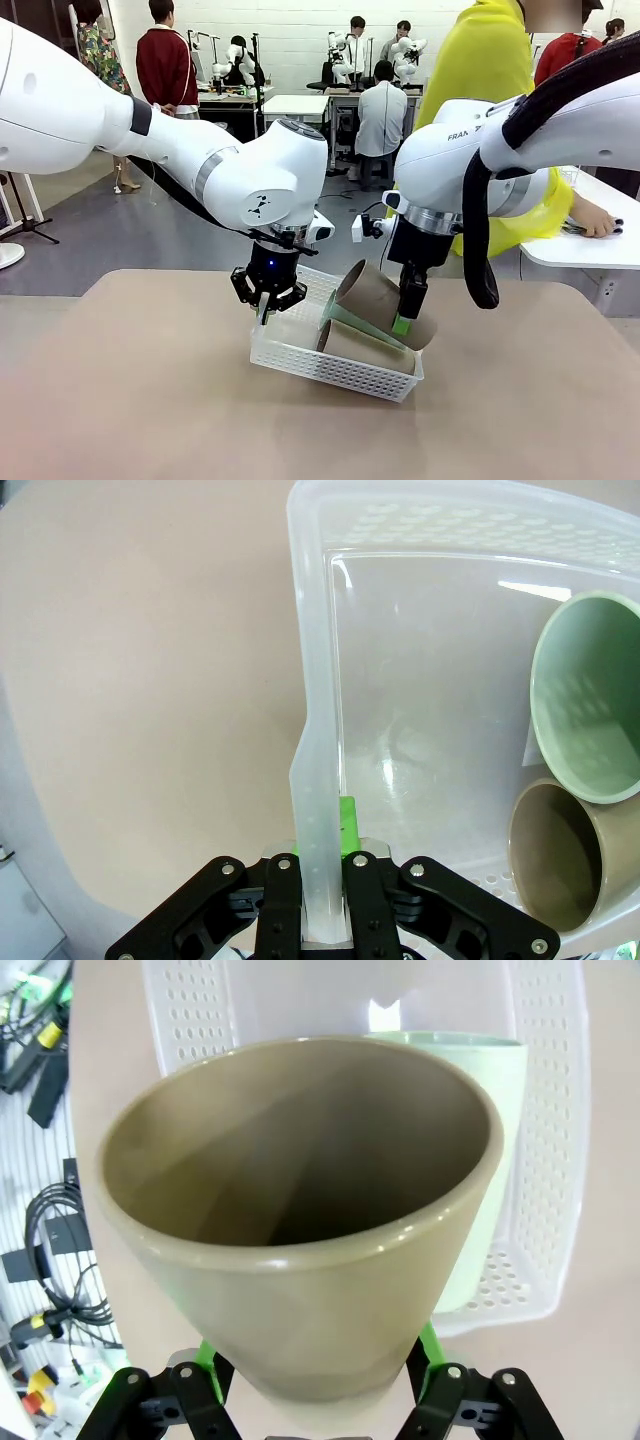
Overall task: Clean and organize the cups into the basket.
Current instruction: Pick up the Reusable plastic cup from the right side of the table and stack it inside the Organizing basket in the center of the table.
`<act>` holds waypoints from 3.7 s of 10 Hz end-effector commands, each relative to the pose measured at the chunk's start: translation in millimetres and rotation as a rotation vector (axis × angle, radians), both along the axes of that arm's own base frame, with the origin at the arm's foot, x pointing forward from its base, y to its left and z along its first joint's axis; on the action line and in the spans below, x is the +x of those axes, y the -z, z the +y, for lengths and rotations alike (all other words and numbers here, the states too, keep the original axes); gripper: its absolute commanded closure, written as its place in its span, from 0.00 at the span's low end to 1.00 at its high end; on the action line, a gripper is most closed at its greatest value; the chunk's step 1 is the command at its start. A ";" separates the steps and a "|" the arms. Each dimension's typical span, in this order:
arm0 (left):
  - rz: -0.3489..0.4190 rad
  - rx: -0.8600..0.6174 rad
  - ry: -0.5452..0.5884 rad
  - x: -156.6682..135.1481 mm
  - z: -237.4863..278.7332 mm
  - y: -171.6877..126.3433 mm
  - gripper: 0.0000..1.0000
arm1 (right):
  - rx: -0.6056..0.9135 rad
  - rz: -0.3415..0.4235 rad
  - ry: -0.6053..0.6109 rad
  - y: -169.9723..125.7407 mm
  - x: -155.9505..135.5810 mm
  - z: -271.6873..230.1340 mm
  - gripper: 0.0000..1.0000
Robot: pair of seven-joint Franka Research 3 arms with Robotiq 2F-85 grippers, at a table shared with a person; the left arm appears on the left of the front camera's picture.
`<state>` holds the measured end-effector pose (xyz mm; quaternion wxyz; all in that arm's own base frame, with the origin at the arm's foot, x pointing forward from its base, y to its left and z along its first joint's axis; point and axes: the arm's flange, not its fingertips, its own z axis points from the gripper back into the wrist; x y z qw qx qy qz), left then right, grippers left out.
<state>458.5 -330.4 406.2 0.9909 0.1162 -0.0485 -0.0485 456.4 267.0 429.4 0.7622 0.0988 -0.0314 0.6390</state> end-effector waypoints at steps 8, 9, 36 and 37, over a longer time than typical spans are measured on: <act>-0.007 0.008 0.008 -2.4 0.1 1.3 1.00 | -0.051 -0.017 -0.040 3.5 6.3 8.0 0.18; -0.007 0.008 0.008 -2.4 0.1 1.3 1.00 | -0.063 -0.013 -0.051 5.7 9.5 13.8 0.18; -0.007 0.008 0.008 -2.4 0.1 1.3 1.00 | -0.041 -0.103 -0.159 -2.3 8.4 19.6 0.00; -0.007 0.008 0.008 -2.4 0.1 1.3 1.00 | -0.005 -0.138 -0.145 -14.7 2.3 9.2 0.00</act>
